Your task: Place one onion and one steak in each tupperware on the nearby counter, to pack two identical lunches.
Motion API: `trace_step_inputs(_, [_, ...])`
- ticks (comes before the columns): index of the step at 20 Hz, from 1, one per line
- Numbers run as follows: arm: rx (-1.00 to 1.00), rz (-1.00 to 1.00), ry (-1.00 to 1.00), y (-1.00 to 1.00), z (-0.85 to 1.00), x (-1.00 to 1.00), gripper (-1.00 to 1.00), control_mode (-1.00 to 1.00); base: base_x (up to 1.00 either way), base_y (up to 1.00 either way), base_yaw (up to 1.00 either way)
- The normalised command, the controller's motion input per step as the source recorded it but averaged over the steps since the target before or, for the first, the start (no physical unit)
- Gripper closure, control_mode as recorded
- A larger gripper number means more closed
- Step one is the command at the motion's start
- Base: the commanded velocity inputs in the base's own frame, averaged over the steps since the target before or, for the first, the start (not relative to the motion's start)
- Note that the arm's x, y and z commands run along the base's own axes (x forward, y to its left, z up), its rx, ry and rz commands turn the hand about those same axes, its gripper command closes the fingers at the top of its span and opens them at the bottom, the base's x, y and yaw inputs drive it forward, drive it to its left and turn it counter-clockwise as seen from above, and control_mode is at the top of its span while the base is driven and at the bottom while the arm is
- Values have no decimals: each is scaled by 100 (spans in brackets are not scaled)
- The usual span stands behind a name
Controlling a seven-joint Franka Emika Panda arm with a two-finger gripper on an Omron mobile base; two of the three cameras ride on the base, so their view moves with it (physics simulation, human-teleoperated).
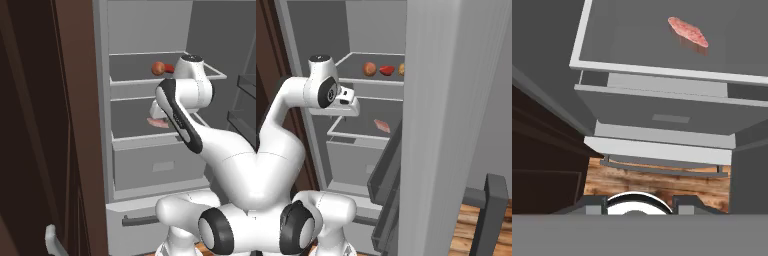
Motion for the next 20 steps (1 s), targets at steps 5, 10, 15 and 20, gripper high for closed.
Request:
trace_step_inputs(5, [2, 0, -6, -8, 8, -3, -100, -100, 0, 0, 0])
trace_step_inputs(10, [2, -1, -19, -29, 23, -8, -100, -100, 0, 0, 0])
trace_step_inputs(15, [2, 0, -20, -13, 28, 0, -100, -100, 0, 0, 0])
trace_step_inputs(20, [4, 0, -16, -3, 43, 3, -100, -100, 0, 0, 0])
